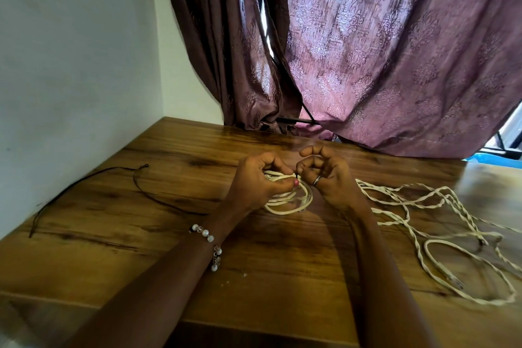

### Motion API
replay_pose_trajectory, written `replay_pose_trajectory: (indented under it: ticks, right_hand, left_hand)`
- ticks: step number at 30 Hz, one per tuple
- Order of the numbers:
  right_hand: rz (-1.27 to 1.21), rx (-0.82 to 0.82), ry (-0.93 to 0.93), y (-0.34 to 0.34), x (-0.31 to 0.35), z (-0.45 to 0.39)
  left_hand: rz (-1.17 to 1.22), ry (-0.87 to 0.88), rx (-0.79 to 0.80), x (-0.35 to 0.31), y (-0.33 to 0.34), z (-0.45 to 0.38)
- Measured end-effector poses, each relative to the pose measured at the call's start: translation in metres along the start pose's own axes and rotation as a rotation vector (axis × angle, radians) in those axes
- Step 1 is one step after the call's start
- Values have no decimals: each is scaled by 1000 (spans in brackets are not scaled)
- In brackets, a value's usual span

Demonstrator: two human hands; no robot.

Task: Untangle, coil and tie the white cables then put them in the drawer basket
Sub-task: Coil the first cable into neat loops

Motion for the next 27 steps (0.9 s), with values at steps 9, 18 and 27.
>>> replay_pose_trajectory:
  ticks: [9, 18, 27]
  right_hand:
    - [-52, 0, 15, 0, 2, 1]
    - [-97, -22, 58, 1, 1, 0]
    - [-293, -67, 145, 5, -1, 2]
  left_hand:
    - [-21, -30, 13, 2, -1, 0]
    - [-25, -54, 23, 2, -1, -3]
    - [-99, 8, 50, 0, -1, -2]
Point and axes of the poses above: each hand's wrist, its own z-axis away from the middle knuckle, its own y-axis out of the palm, x = y × z, the point moved 3 cm from there along -z, towards the middle knuckle, and after that the axes turned 5 degrees about z, right-handed, at the moved point
